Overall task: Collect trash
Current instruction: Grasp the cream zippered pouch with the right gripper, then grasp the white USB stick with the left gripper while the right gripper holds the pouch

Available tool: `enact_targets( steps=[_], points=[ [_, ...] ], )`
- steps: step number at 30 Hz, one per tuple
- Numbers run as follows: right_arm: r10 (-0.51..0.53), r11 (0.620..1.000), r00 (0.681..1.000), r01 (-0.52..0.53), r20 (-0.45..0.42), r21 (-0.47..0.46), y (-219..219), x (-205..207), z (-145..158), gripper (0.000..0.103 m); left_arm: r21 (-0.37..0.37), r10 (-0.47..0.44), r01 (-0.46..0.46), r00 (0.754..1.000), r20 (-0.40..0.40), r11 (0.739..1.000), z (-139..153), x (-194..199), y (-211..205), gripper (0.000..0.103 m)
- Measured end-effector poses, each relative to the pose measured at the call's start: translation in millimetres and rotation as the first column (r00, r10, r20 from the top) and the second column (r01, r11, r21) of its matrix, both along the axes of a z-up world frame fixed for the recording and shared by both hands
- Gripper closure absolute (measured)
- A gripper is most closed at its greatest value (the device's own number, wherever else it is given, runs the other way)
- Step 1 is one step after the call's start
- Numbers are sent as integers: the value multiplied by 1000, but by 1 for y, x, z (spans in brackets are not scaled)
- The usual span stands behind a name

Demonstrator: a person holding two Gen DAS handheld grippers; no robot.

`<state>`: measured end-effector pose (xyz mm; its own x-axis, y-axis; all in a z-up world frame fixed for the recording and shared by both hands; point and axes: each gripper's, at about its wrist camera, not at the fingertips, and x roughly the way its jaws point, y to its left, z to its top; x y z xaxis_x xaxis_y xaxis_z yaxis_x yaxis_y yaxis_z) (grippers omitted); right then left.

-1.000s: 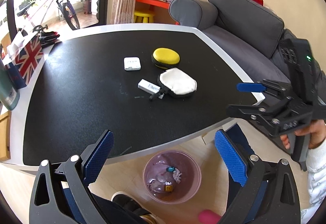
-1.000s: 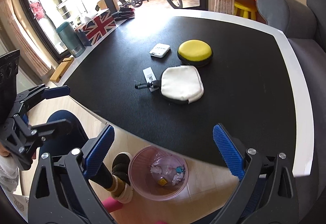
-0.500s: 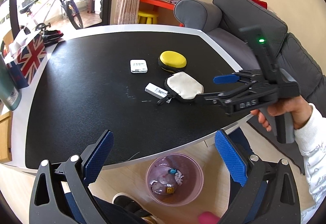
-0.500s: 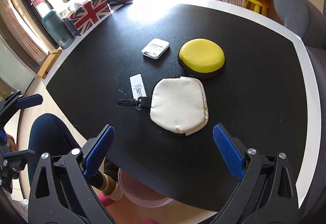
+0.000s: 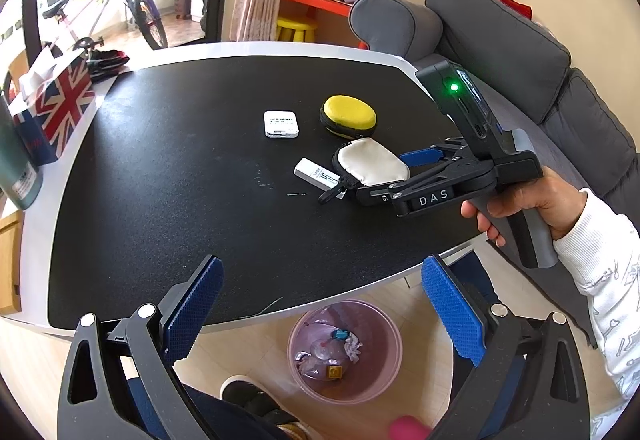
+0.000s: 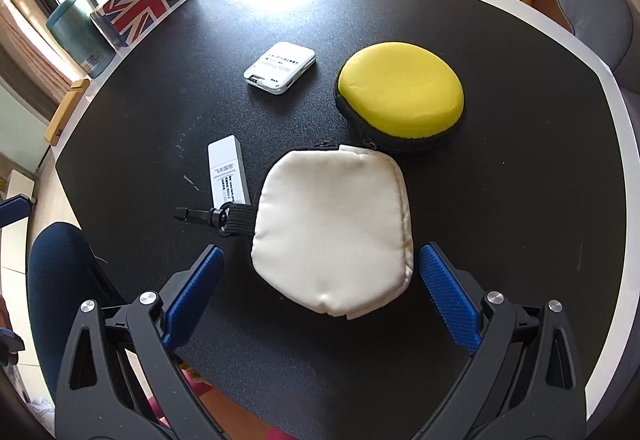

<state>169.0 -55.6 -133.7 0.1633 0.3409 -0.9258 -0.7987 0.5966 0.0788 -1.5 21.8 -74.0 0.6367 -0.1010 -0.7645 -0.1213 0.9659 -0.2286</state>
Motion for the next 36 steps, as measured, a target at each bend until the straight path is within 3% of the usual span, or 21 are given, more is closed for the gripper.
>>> enact_targets(
  steps=[3,7,20,36],
  points=[
    [7,1000,1000,-6,12,-11,3,-1,0,9,-4,0,0,1000,-2,1000,-1,0,0,8],
    [13,1000,998,-11,59,-23,2,-4,2,24,-5,-2,2,1000,-5,1000,-2,1,0,8],
    [-33,998,998,30,62,53,-17,-9,23,26,22,-31,31,1000,2,999,-1,16,0,8],
    [-108,987,992,99,70,123,-60,-13,66,26,78,-202,203,979,-26,976,-18,79,2,8]
  ],
)
